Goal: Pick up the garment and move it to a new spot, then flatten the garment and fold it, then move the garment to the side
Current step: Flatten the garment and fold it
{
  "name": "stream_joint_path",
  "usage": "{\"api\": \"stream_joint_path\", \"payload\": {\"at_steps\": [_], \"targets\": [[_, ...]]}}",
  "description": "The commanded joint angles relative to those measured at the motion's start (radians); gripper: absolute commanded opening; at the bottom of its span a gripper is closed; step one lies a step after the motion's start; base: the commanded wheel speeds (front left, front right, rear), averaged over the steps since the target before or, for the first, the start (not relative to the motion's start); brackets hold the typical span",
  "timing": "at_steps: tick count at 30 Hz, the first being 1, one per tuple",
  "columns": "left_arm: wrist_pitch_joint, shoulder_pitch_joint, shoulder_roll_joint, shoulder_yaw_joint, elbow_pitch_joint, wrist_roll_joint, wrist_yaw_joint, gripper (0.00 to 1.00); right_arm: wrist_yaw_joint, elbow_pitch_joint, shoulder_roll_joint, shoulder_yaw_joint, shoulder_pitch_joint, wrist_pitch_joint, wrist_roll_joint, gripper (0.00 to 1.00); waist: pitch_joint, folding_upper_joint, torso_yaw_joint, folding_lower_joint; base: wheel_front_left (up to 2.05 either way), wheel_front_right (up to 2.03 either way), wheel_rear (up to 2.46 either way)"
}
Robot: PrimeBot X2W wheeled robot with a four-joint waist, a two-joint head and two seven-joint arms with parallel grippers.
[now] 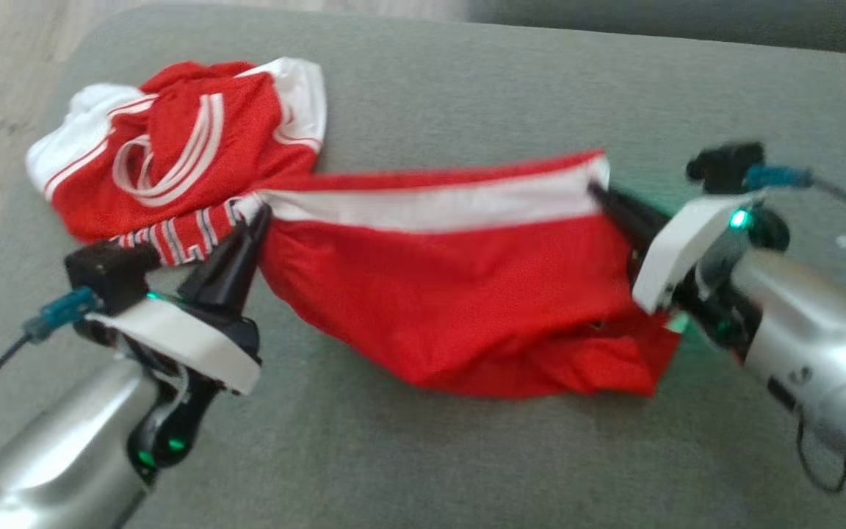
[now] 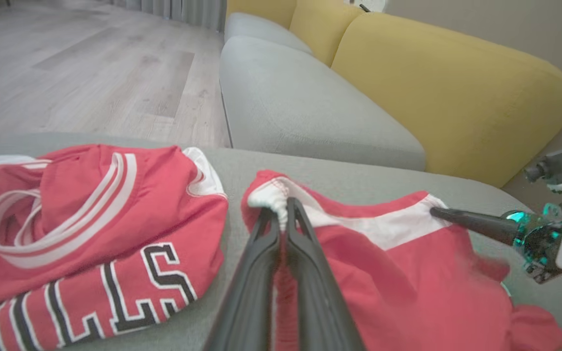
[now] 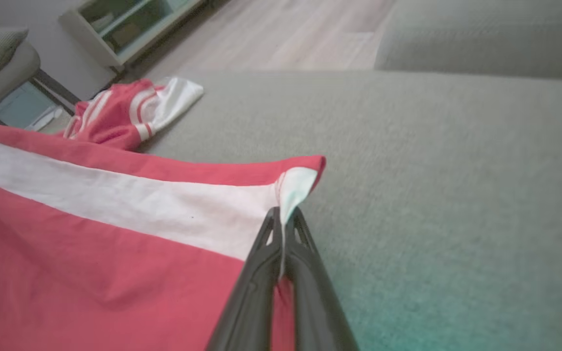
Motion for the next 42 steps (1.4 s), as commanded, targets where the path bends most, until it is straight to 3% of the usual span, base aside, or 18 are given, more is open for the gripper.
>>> {"api": "stream_joint_path", "payload": {"at_steps": [1, 4, 9, 16, 21, 27, 35, 42], "targets": [[-0.019, -0.087, 0.063, 0.069, -0.04, 0.025, 0.007, 0.0, -0.001, -0.027, -0.03, -0.013, -0.072, -0.039, 0.021, 0.0, -0.007, 0.0, -0.056, 0.0001, 0.0, 0.0, 0.0], [-0.019, -0.156, 0.086, 0.086, -0.062, 0.062, 0.005, 0.0, -0.001, -0.046, -0.066, -0.023, -0.157, -0.074, 0.036, 0.0, 0.005, 0.0, -0.117, 0.0001, 0.0, 0.0, 0.0], [0.001, -0.318, 0.072, 0.1, -0.058, 0.126, -0.003, 0.0, -0.001, -0.048, -0.127, -0.038, -0.293, -0.123, 0.027, 0.0, 0.031, 0.0, -0.192, 0.0001, 0.0, 0.0, 0.0], [-0.043, -0.671, -0.066, 0.126, 0.092, 0.228, -0.036, 0.0, -0.001, 0.023, -0.19, -0.134, -0.556, -0.203, -0.074, 0.0, 0.097, 0.0, -0.311, 0.0001, 0.0, 0.0, 0.0], [-0.115, -0.818, -0.148, 0.13, 0.201, 0.287, -0.068, 0.0, -0.001, -0.021, -0.216, -0.325, -0.628, -0.206, -0.204, 0.0, 0.127, 0.0, -0.372, 0.0001, 0.0, 0.0, 0.0], [-0.143, -0.718, -0.172, 0.093, 0.252, 0.315, -0.097, 0.0, -0.001, -0.144, -0.216, -0.45, -0.43, -0.206, -0.311, 0.0, 0.141, 0.0, -0.418, 0.0001, 0.0, 0.0, 0.0], [-0.149, -0.295, -0.213, 0.069, 0.218, 0.345, -0.084, 0.0, -0.001, -0.279, -0.197, -0.54, 0.081, -0.206, -0.324, 0.0, 0.134, 0.0, -0.401, 0.0001, 0.0, 0.0, 0.0], [-0.15, 0.035, -0.224, 0.081, 0.113, 0.419, -0.073, 0.0, -0.001, -0.442, -0.169, -0.836, 0.503, -0.206, -0.408, 0.0, 0.068, 0.0, -0.368, 0.0001, 0.0, 0.0, 0.0]]}}
